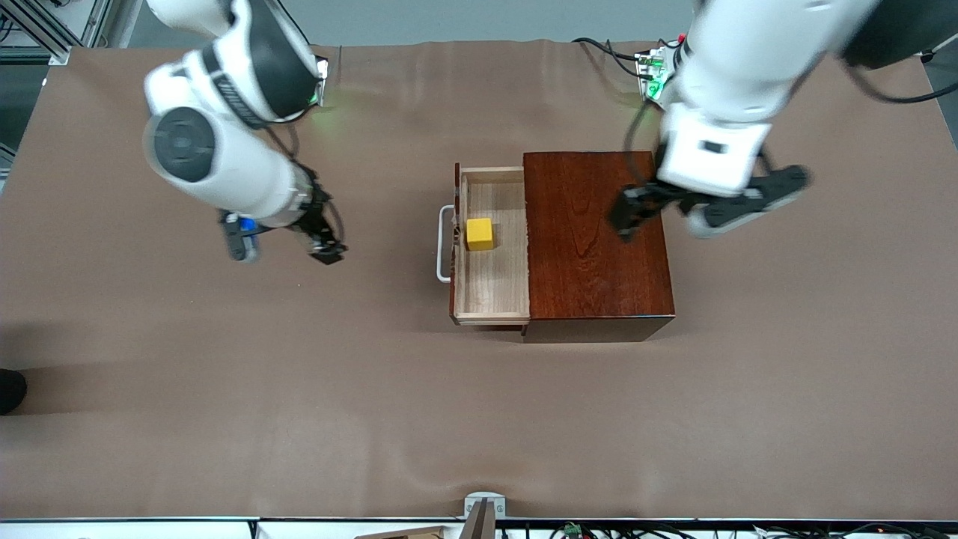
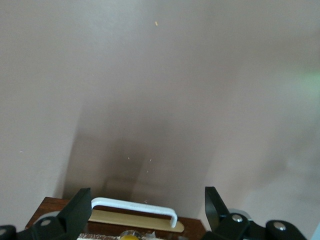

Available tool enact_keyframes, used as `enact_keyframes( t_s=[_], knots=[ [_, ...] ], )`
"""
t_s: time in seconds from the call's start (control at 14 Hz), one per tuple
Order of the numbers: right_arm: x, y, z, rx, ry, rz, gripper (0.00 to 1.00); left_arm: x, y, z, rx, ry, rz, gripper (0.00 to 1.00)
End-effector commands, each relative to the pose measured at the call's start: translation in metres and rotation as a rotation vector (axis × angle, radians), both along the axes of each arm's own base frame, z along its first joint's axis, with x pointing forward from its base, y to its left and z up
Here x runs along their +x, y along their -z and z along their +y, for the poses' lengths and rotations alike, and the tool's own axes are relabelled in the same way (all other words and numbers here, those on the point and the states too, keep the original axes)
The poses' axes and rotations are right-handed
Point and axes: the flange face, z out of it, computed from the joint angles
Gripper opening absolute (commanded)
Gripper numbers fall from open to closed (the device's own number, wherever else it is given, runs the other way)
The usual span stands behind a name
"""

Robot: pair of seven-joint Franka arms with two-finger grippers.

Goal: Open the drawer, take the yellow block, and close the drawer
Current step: 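Release the handle with the left gripper while the right gripper approaches, then lower the right gripper into the drawer and grasp the yellow cube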

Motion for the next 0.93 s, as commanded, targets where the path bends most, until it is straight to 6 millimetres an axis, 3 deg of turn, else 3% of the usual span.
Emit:
enact_keyframes(
  t_s=[0.0,0.21,0.5,0.64,0.85],
  knots=[
    [-0.004,0.005,0.021,-0.012,0.085,0.003,1.00,0.002,-0.013,0.055,0.024,0.086,0.018,1.00],
    [-0.016,0.023,0.068,-0.017,0.161,-0.027,1.00,0.010,-0.027,0.124,0.029,0.151,0.021,1.00],
    [-0.021,0.040,0.109,0.015,0.253,-0.090,1.00,-0.005,-0.041,0.178,0.048,0.235,0.084,1.00],
    [-0.025,0.051,0.130,0.039,0.287,-0.120,1.00,-0.016,-0.045,0.188,0.051,0.287,0.118,1.00],
    [-0.035,0.072,0.155,0.038,0.289,-0.123,1.00,-0.026,-0.035,0.203,0.043,0.306,0.155,1.00]
  ],
)
